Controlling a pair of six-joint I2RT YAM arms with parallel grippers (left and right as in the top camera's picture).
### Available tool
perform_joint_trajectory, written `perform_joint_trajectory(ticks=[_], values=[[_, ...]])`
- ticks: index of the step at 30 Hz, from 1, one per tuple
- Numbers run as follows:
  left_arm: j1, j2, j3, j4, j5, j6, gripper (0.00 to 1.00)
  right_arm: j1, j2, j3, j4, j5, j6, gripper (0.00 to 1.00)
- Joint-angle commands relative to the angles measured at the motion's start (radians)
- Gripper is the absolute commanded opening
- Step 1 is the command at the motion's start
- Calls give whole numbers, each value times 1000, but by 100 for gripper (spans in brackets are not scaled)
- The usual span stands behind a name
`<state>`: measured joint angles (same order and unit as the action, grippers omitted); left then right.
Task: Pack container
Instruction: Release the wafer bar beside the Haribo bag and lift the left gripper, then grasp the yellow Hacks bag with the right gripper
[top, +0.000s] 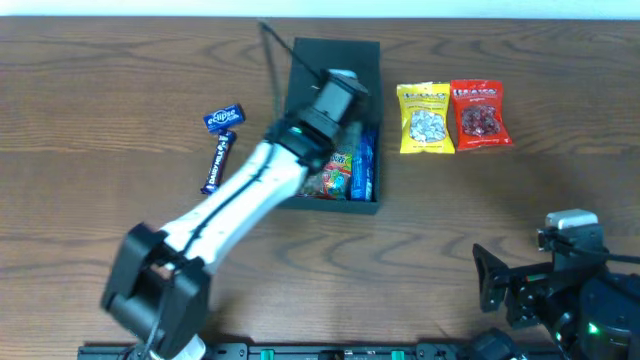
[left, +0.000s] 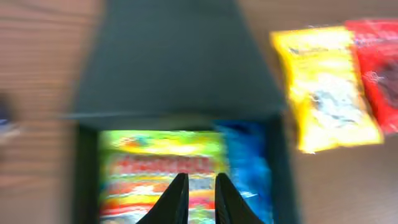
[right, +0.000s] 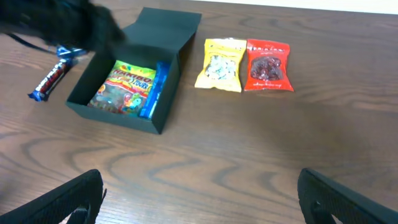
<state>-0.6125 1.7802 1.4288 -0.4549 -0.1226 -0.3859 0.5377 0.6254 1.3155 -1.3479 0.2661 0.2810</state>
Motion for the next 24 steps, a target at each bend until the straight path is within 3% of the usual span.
perform_joint_trajectory(ticks=[1,6,8,11,13,19,24], values=[[123,-40,21,-53,-87,16,16,-16,-2,12,11,22,10,99],[285,-40,21,-102,-16,16,27,-16,4,-29,95,48,10,99],[325,-40,21,-102,-6,16,41,-16,19,-75,160,52,10,99],[368,-40,21,-100,-7,43,73,-17,77,-144,260,52,10,99],[386,-40,21,-87,-8,71,85,-17,167,-178,354,52,10,99],[407,-40,21,-3,-8,129,94,-86,451,-180,634,46,-5,99],[411,-40,21,45,-7,128,97,-278,684,-178,826,-140,-4,97]])
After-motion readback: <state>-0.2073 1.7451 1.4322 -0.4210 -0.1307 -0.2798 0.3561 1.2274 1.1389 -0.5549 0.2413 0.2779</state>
